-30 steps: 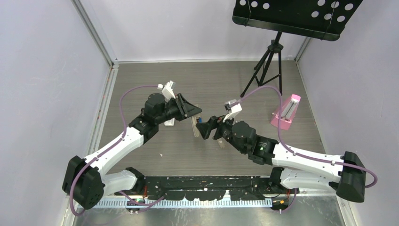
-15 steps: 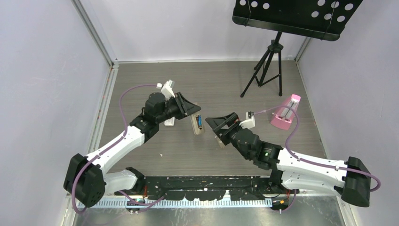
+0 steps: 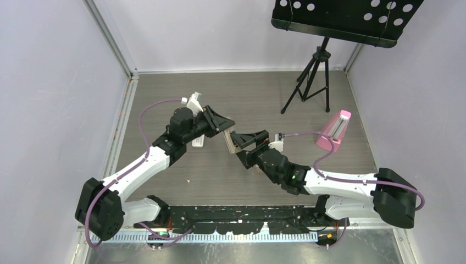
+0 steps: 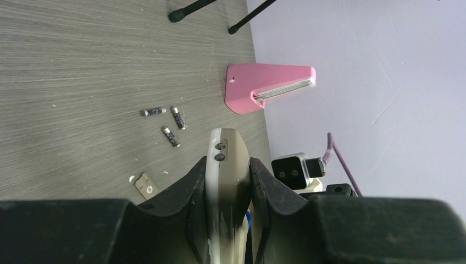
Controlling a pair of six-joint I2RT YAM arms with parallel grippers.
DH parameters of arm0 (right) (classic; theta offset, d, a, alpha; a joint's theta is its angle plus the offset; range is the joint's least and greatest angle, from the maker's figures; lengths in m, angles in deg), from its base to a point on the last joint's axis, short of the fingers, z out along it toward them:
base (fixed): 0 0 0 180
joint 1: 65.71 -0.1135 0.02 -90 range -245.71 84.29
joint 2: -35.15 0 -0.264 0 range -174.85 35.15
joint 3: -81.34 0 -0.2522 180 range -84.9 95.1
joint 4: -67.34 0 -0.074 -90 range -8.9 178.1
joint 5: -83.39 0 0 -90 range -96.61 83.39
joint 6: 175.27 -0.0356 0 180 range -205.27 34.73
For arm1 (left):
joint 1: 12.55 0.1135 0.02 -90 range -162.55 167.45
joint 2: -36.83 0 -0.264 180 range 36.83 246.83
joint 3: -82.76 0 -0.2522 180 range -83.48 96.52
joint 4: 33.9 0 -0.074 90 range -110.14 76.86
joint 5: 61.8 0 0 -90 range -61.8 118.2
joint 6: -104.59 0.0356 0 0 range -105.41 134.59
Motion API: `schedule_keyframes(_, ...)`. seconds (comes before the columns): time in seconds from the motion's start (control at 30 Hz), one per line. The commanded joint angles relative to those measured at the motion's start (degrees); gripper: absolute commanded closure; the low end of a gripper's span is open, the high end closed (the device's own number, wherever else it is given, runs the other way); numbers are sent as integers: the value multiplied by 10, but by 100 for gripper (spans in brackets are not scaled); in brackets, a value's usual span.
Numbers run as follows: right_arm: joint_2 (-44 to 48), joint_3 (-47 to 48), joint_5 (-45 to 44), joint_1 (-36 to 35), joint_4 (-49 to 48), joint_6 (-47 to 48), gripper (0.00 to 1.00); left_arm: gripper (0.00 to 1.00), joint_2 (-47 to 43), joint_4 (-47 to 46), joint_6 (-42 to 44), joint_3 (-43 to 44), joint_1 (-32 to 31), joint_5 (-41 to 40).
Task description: Load the batteries into the remote control
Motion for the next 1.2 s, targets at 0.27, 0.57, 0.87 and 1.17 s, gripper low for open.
schedule_keyframes(0.27, -14, 40, -43, 2, -103, -22, 11, 100, -11, -61, -33, 14, 3, 4)
schedule_keyframes(0.57, -19, 27, -37, 14, -141, -42, 17, 100, -5, -115, -44, 1, 3, 33)
schedule_keyframes(0.87, -25, 27, -32, 24, -152, -55, 23, 100, -13, -138, -36, -4, 3, 53)
schedule_keyframes(1.17, -45, 20, -26, 30, -190, -61, 24, 100, -14, -135, -32, -5, 3, 65)
